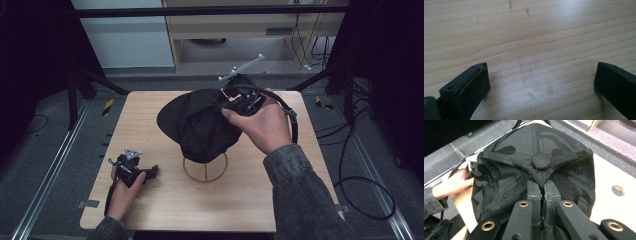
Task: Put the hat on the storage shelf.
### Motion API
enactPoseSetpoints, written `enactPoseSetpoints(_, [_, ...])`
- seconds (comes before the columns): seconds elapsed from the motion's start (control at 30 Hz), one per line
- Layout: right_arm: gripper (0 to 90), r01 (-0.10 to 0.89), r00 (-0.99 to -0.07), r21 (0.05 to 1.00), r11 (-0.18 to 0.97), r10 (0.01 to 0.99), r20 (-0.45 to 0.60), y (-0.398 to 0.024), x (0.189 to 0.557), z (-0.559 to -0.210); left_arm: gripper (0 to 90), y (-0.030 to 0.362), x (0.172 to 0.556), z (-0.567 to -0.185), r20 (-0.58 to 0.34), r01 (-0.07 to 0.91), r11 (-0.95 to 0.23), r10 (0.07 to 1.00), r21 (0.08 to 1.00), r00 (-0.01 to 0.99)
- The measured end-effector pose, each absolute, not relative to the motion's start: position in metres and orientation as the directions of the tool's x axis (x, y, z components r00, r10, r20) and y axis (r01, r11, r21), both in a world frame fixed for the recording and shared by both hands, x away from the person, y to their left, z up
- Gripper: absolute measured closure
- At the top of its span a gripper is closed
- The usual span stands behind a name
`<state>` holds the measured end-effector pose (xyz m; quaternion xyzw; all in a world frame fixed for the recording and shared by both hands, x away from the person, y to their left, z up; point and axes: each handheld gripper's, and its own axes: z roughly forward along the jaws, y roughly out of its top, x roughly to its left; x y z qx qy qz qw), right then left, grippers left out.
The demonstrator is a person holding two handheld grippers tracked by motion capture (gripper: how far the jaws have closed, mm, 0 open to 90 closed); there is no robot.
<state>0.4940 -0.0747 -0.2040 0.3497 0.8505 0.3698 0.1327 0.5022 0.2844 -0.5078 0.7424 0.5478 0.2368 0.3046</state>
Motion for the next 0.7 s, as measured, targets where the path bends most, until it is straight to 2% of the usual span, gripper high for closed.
enactPoseSetpoints(0.7, [85.7,0.51,-0.719,0.712,0.483,0.694,0.044,-0.078,0.497,-0.222,0.0,0.284,0.502,-0.508,0.019,0.67,-0.217,0.957,0.71,0.289])
